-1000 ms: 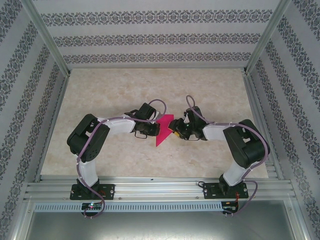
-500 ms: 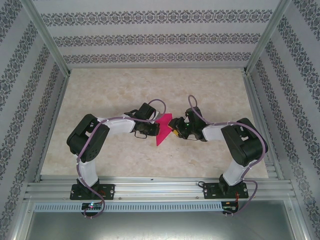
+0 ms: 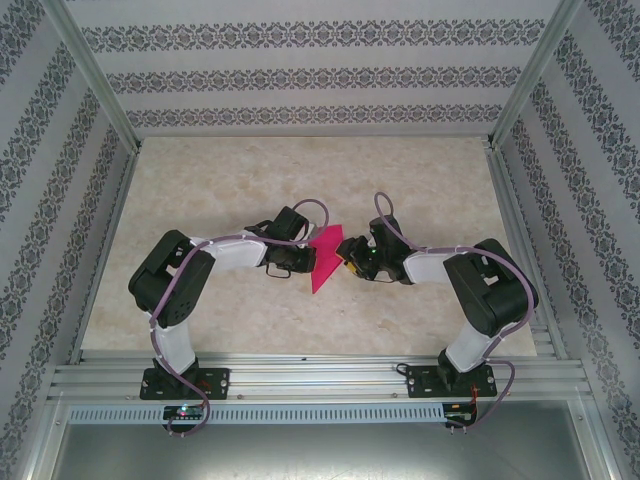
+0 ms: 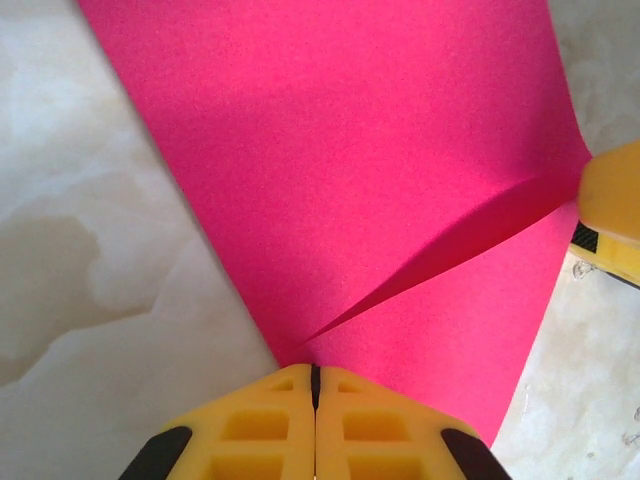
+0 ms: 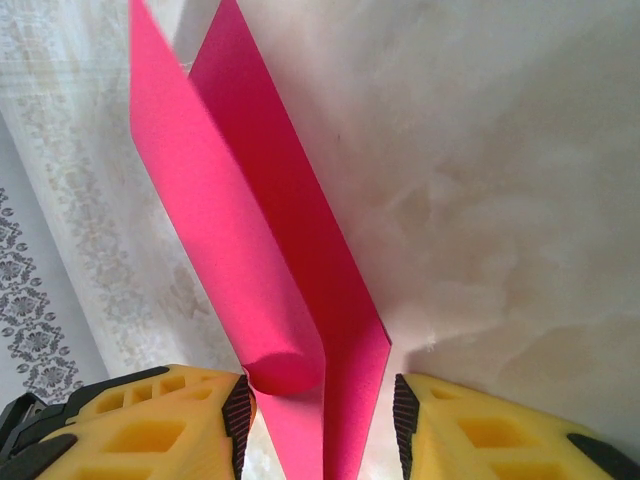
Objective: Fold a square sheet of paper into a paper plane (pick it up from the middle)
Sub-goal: Third fold the triangle at the center of the table, then move the paper to the center of the table.
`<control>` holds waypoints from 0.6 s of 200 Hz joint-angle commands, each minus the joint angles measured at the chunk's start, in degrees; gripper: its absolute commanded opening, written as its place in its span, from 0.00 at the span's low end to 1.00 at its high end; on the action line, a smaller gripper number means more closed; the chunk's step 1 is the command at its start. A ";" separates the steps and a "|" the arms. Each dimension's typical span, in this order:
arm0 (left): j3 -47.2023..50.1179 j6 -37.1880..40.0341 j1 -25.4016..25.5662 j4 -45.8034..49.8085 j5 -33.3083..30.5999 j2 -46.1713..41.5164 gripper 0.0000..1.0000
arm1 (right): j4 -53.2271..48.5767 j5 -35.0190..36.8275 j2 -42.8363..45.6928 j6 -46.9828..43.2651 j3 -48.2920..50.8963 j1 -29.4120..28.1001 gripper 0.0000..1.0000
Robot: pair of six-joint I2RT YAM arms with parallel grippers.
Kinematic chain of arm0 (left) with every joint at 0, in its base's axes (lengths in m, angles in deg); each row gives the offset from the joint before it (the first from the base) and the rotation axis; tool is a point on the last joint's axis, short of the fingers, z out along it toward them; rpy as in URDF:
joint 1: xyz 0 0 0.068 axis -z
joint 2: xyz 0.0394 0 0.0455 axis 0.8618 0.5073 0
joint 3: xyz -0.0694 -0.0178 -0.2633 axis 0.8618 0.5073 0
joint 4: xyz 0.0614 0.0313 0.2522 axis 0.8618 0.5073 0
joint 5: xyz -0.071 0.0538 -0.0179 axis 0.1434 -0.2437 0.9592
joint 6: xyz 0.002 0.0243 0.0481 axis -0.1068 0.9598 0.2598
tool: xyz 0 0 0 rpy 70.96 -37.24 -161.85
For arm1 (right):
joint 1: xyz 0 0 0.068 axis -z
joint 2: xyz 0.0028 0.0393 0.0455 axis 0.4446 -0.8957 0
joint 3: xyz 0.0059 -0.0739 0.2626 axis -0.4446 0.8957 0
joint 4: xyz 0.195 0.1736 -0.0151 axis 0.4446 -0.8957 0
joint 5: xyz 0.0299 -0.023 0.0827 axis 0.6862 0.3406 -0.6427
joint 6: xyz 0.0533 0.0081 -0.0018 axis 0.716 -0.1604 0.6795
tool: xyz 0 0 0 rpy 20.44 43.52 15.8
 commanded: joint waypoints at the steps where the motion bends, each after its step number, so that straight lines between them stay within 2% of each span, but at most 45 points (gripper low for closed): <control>1: -0.02 -0.33 -0.67 1.14 0.01 -1.79 0.08 | -1.70 0.42 -2.06 -0.71 -1.24 -0.83 0.44; 74: -0.28 -0.06 -0.75 2.04 -0.15 -2.19 0.08 | 5.47 -2.44 -2.01 -0.74 -0.89 -1.54 0.43; 120: -0.53 0.13 -0.75 2.17 0.33 -2.20 0.09 | 4.89 -3.44 -0.74 -3.57 -1.91 -1.55 0.42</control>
